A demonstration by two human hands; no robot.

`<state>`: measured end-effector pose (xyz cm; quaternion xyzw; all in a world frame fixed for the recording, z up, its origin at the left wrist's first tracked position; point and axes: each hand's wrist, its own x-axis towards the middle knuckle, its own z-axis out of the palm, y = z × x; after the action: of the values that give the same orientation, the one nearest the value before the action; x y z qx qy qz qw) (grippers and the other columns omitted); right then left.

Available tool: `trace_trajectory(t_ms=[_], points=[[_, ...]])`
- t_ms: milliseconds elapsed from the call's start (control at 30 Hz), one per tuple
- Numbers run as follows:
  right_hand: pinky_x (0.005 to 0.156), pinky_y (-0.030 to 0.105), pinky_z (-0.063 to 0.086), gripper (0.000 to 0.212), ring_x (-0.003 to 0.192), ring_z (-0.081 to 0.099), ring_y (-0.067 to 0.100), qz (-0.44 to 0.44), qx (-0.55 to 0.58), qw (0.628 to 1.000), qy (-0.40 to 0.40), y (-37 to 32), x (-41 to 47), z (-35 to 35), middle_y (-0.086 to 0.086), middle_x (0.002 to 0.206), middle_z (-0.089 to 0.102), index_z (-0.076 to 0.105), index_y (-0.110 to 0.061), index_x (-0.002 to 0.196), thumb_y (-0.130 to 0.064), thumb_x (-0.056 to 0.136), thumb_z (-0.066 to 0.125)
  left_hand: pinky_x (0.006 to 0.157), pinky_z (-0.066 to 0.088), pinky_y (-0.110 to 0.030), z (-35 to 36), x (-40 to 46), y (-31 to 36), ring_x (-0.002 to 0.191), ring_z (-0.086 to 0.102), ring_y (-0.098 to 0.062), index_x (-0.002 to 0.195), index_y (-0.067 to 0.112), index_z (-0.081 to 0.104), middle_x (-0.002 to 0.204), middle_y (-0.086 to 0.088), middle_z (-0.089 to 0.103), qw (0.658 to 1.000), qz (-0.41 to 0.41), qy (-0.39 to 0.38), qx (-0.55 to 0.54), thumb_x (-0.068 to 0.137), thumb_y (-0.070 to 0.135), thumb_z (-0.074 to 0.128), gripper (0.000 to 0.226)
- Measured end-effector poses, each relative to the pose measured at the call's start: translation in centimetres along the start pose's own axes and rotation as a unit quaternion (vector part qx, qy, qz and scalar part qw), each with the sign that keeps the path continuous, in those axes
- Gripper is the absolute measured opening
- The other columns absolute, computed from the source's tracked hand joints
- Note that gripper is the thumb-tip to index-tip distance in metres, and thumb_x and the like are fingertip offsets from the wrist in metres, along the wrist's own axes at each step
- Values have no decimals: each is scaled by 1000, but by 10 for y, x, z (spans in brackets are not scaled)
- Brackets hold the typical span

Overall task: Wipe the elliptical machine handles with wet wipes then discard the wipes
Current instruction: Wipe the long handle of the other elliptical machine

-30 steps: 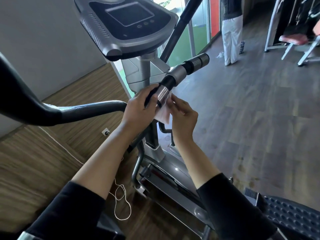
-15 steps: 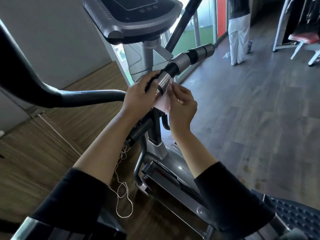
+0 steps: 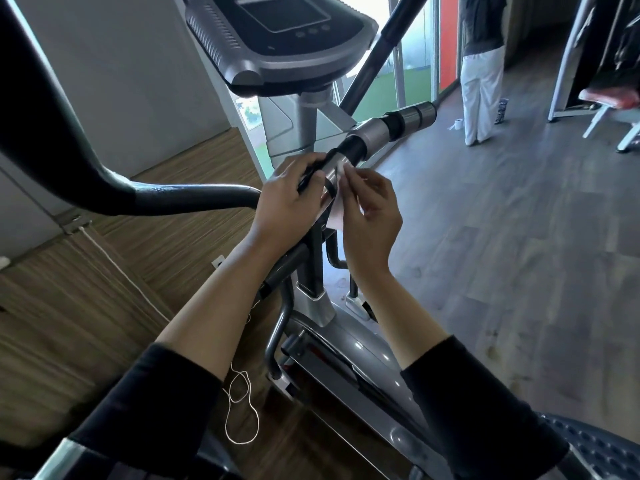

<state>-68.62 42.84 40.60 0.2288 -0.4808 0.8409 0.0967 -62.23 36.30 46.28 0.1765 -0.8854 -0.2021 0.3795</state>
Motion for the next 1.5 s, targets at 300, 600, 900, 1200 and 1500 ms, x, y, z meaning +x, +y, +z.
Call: trace_trajectory(t_ms=[300, 600, 900, 1200, 1500], points=[[85, 10, 44, 18, 95, 58, -1, -37, -66, 997, -28, -3, 20, -2, 3, 104, 65, 72, -8, 105, -12, 89, 64, 82, 32, 5, -3, -8, 1, 102, 53, -1, 120, 11, 63, 117, -1, 63, 1000, -6, 20, -5, 96, 15, 54, 26], [92, 13, 45, 20, 99, 59, 7, -112, -114, 985, -62, -1, 24, -6, 9, 106, 66, 70, -4, 107, -9, 89, 63, 82, 36, 2, -6, -20, -4, 100, 59, -5, 123, 9, 63, 114, -1, 67, 999, 15, 39, 7, 97, 18, 55, 29], [95, 30, 49, 22, 105, 61, 22, -177, -153, 967, -99, 5, 17, -7, 8, 109, 66, 70, -5, 107, -7, 86, 66, 85, 35, 3, -9, -32, -3, 105, 49, 9, 122, 5, 64, 111, 11, 59, 996, 42, 77, -5, 95, 13, 58, 29], [95, 27, 49, 23, 107, 59, 18, -136, -135, 976, -103, 1, 7, -8, 9, 111, 64, 69, -4, 109, -8, 87, 64, 80, 37, 2, -11, -39, -2, 93, 55, 20, 125, 7, 62, 113, 8, 62, 997, 9, 69, -25, 97, 11, 54, 30], [82, 4, 41, 21, 92, 55, -9, 17, -24, 999, -30, -14, -9, -4, 1, 103, 60, 71, -4, 106, -8, 86, 65, 79, 40, -1, -14, -46, 0, 95, 61, -7, 129, 10, 59, 115, -7, 69, 998, -4, 56, -29, 98, 14, 52, 32]])
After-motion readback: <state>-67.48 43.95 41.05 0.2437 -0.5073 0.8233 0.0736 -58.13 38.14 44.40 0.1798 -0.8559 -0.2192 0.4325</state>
